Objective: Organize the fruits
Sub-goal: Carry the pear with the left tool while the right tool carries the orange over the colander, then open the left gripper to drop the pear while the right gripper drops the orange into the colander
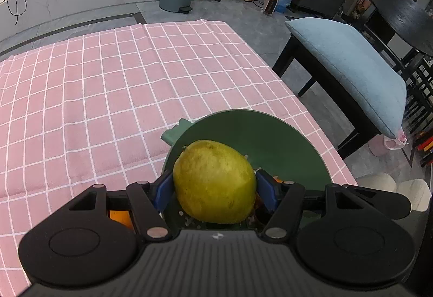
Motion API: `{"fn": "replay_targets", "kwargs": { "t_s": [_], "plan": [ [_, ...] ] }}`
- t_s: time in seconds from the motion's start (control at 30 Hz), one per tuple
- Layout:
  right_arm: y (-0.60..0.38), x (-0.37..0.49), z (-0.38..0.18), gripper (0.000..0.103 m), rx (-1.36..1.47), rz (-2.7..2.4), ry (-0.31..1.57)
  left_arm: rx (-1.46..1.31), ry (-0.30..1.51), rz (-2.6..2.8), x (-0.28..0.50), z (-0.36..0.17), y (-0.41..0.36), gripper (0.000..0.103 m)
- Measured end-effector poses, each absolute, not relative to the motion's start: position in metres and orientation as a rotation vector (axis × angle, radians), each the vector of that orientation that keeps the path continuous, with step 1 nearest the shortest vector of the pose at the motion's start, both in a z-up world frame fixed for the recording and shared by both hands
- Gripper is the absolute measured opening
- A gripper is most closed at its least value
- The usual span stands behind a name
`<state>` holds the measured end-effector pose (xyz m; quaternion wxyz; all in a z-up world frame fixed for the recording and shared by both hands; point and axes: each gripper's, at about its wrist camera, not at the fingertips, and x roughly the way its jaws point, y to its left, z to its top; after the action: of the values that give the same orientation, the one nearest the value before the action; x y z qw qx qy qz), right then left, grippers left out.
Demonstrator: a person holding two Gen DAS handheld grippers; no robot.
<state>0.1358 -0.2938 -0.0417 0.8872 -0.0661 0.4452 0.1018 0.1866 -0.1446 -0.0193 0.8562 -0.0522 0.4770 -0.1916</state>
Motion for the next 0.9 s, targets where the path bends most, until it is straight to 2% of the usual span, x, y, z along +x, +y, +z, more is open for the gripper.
{"fn": "replay_targets", "kwargs": {
  "t_s": [0.37, 0.47, 0.5, 0.67, 0.9],
  "plan": [
    [-0.288, 0.144, -0.045, 0.035, -0.173, 0.251, 0.927, -0.131, 1.021, -0.395, 0.191, -0.026, -0.143, 0.076],
    [-0.288, 0.141, -0.045, 0.039, -0.18, 0.249, 0.933, -0.124, 1.022, -0.399, 0.188, -0.025, -0.141, 0.079],
    [-0.288, 0.14, -0.044, 0.042, -0.182, 0.244, 0.932, -0.119, 1.014, -0.402, 0.186, -0.023, -0.141, 0.079],
    [-0.292, 0.133, -0.036, 0.044, -0.178, 0.227, 0.92, -0.11, 0.98, -0.434, 0.175, -0.01, -0.136, 0.08],
    [-0.283, 0.109, -0.012, 0.045, -0.139, 0.201, 0.851, -0.118, 0.926, -0.422, 0.151, 0.009, -0.11, 0.08]
  ]
}}
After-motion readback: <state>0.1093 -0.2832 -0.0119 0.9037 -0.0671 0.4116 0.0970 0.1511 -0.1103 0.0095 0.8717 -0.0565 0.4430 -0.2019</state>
